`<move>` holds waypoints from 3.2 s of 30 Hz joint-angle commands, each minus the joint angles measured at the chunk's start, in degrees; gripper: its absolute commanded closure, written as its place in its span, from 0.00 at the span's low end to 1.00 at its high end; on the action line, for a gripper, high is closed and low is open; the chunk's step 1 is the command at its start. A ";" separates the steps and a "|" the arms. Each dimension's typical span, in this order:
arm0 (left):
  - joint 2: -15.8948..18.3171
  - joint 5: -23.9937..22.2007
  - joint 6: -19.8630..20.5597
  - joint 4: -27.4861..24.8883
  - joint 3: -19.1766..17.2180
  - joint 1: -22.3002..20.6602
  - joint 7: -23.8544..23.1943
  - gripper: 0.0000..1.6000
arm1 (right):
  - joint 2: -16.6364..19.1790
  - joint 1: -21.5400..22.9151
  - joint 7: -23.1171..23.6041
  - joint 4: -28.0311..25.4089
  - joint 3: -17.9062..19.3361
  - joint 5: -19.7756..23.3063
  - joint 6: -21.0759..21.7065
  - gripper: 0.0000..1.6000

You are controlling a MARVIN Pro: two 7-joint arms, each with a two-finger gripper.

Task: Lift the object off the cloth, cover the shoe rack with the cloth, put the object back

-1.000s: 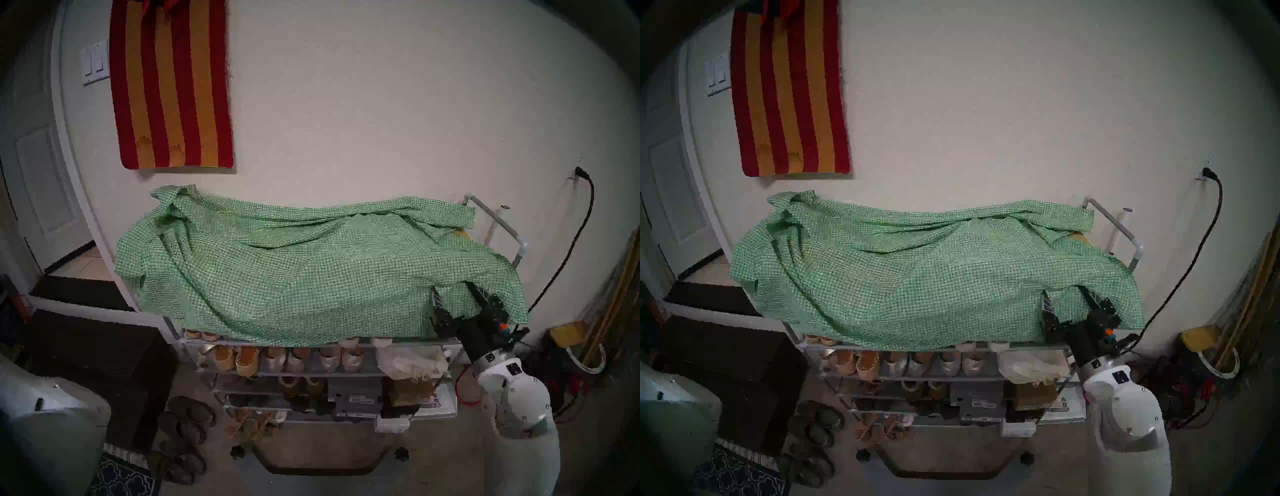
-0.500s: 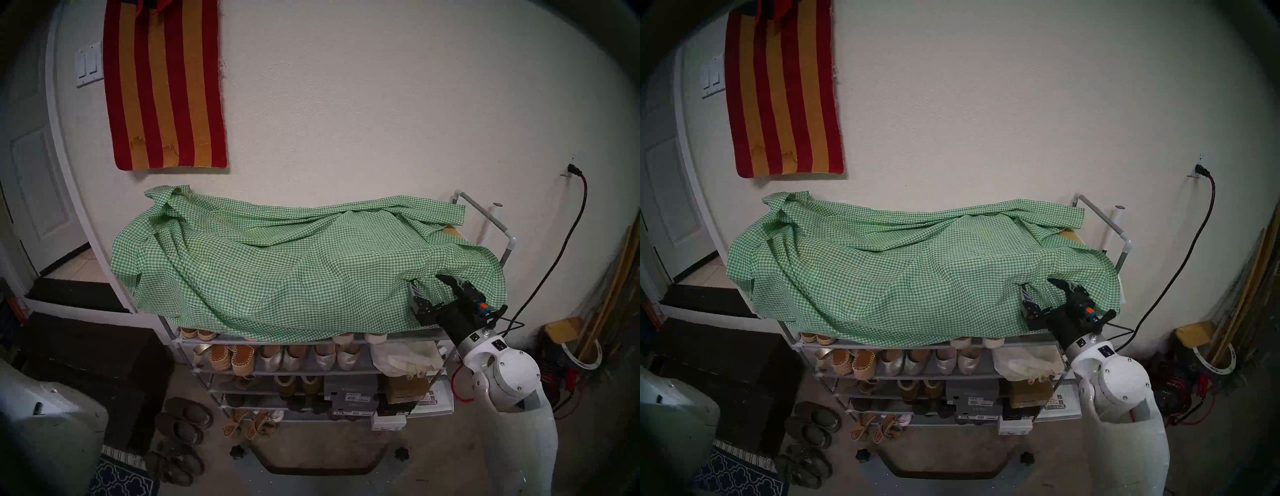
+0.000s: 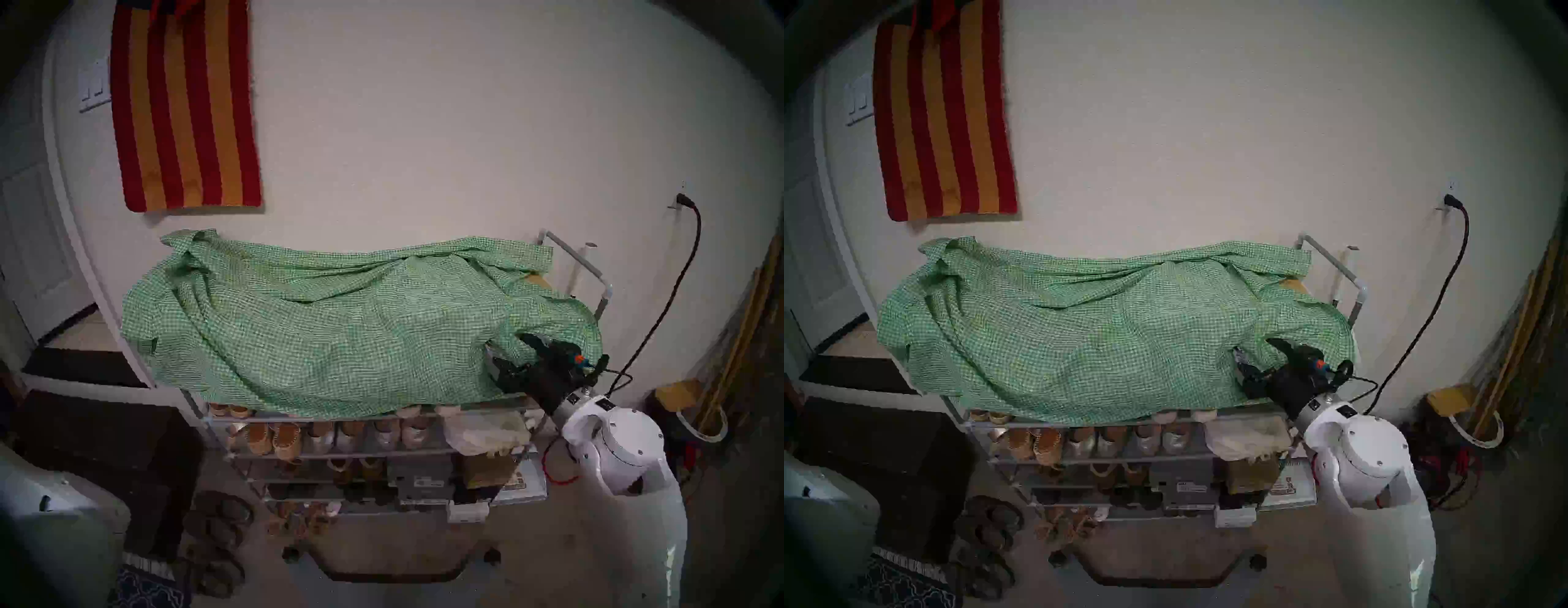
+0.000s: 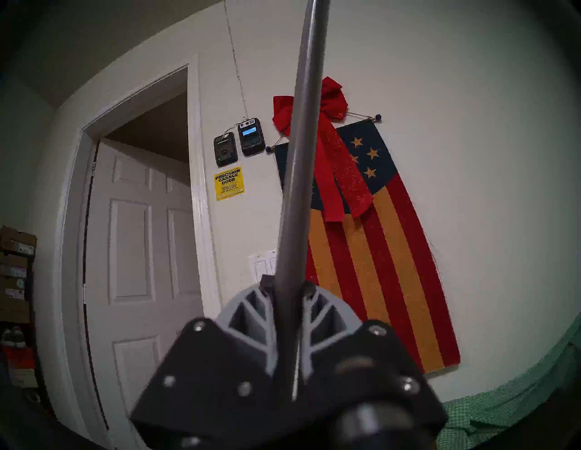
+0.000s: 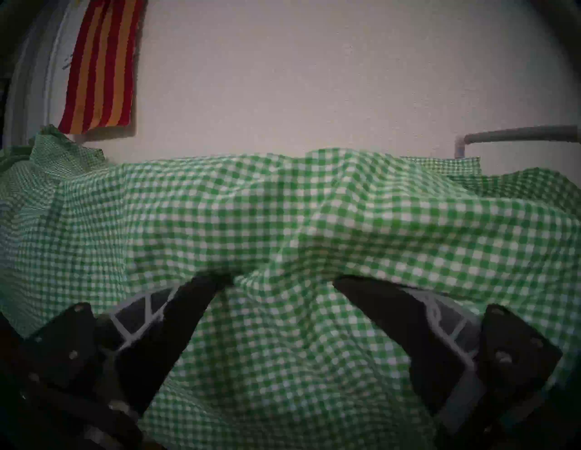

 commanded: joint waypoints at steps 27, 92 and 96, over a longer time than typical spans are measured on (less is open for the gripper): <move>0.55 -1.20 0.21 0.01 0.07 0.94 -0.81 1.00 | -8.08 -10.41 -10.64 -8.49 9.36 -7.43 -20.49 0.00; 0.67 -2.02 0.11 0.08 0.07 1.51 0.18 1.00 | 27.32 32.24 -1.64 3.85 5.53 7.72 -2.66 0.00; 0.67 -2.06 0.12 0.07 0.07 1.55 0.12 1.00 | 28.27 34.71 -1.52 5.48 3.94 9.58 -1.59 0.00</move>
